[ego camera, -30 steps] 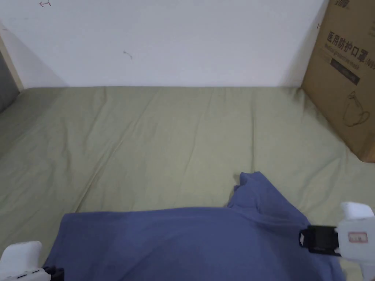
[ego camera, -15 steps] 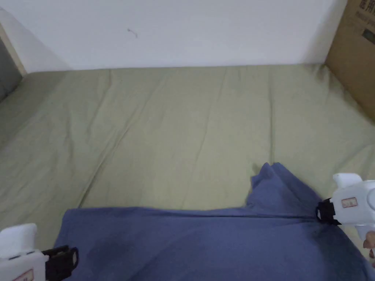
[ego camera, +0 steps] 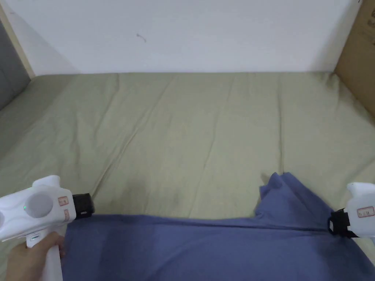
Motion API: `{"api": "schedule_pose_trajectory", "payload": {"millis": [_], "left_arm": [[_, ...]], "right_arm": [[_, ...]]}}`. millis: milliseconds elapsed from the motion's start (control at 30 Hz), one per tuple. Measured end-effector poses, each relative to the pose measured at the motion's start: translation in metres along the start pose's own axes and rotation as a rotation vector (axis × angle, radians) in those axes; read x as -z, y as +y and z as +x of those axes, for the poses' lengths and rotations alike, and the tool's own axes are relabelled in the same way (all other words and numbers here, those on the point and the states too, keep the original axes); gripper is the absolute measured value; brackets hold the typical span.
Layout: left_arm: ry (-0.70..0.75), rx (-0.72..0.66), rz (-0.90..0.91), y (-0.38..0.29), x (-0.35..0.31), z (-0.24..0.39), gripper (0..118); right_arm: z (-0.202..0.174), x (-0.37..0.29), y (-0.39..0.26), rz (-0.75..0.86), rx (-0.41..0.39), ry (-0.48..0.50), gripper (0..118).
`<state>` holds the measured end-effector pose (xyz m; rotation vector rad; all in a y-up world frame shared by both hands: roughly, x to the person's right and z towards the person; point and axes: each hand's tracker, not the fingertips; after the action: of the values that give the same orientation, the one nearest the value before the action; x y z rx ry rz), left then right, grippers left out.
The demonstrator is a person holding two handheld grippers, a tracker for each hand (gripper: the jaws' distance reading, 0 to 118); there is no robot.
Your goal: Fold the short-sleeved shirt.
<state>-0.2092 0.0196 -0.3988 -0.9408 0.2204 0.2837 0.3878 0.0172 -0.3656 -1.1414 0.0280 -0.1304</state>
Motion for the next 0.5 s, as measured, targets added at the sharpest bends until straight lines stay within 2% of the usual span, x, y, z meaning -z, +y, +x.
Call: {"api": "schedule_pose_trajectory", "payload": {"millis": [67,100,133,200,233,300,333,400,500], "left_arm": [[-0.021,0.061,-0.174,-0.005,0.018,0.006,74],[0.025,0.126,-0.179,-0.012,0.026,0.011,74],[0.035,0.190,-0.106,-0.020,0.024,0.015,74],[0.039,0.171,-0.098,-0.021,0.025,0.012,68],[0.039,0.150,-0.100,-0.018,0.022,0.011,57],[0.060,0.170,-0.093,-0.011,0.015,0.011,6],[0.075,0.202,-0.094,-0.009,0.012,0.010,2],[0.002,0.178,-0.116,-0.007,0.003,0.004,2],[-0.021,0.175,-0.085,-0.009,-0.023,-0.002,2]], "right_arm": [[0.000,-0.001,0.000,-0.001,0.006,0.000,4],[0.001,-0.001,0.001,-0.001,0.009,0.003,4],[0.000,-0.001,0.000,0.000,0.009,0.004,4],[-0.002,-0.002,-0.001,-0.001,0.005,-0.004,4],[-0.003,-0.002,-0.001,-0.002,0.006,-0.004,4],[-0.002,-0.005,-0.001,0.000,0.016,0.004,4],[-0.002,-0.008,-0.001,0.005,0.036,0.017,4],[0.002,-0.016,0.000,0.019,0.075,0.058,4],[0.003,-0.039,-0.004,0.048,0.089,0.081,4]]}}
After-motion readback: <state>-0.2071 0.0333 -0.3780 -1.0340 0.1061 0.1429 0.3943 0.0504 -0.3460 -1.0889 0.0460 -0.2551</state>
